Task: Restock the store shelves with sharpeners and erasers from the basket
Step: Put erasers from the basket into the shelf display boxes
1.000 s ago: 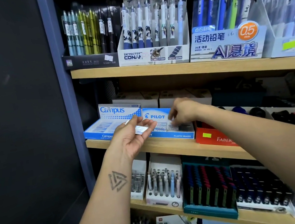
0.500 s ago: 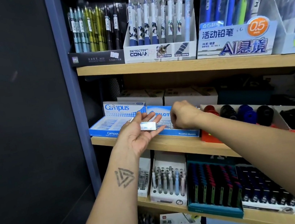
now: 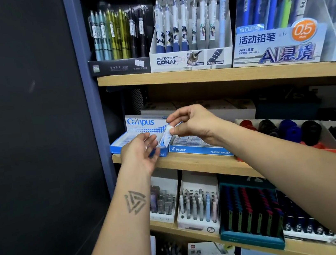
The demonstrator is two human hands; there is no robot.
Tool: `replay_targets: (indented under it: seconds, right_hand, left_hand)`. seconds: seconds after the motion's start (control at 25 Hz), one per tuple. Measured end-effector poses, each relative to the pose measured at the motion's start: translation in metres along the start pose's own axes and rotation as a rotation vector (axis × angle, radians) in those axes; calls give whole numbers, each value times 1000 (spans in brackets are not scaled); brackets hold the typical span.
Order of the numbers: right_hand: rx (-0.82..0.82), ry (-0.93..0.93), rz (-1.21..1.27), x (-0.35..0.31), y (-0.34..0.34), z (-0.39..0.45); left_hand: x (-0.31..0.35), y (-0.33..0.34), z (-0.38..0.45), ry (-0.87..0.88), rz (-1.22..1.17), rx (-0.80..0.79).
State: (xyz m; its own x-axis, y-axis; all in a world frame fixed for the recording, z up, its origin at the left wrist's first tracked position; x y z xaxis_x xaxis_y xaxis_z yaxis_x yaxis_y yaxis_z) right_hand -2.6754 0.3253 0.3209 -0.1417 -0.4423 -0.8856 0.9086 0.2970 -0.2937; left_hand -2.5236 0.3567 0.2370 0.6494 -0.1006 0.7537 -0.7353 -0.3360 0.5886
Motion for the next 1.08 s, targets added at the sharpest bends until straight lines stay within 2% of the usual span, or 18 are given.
replay_targets:
  seconds: [0.16, 0.36, 0.48, 0.6, 0.72, 0.76, 0.92, 1.08]
  right_hand:
    - [-16, -9, 26, 0, 12, 7]
    - [-37, -99, 44, -8, 31, 16]
    - [-116, -133, -134, -15, 48, 15]
    - [-57, -160, -376, -21, 51, 24]
    - [89, -110, -721, -14, 33, 39]
    - [88, -70, -828, -9, 29, 41]
    - [-100, -4, -1012, 11, 44, 44]
    - [-136, -33, -1072, 12, 60, 46]
  left_hand:
    - [6, -4, -10, 16, 201, -18]
    - [17, -4, -22, 91, 80, -90]
    - [26, -9, -23, 160, 11, -62]
    - [24, -10, -24, 107, 0, -88]
    - [31, -29, -20, 108, 56, 92]
    - [35, -37, -18, 106, 61, 154]
    - [34, -43, -17, -2, -8, 124]
    - [34, -40, -19, 17, -41, 111]
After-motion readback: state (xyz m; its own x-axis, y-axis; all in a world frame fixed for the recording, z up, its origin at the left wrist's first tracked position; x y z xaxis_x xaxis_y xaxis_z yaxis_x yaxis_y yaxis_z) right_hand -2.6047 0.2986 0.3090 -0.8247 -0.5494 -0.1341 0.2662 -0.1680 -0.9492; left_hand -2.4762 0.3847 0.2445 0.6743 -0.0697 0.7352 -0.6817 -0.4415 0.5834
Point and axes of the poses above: each hand's wrist, its own z-axis towards the middle knuckle, its own y-axis out of the palm, x = y × z, the point moved 8 cm from there along z, towards the middle knuckle, and after that the axes turned 6 degrees about -y, right-handed, at the moved point
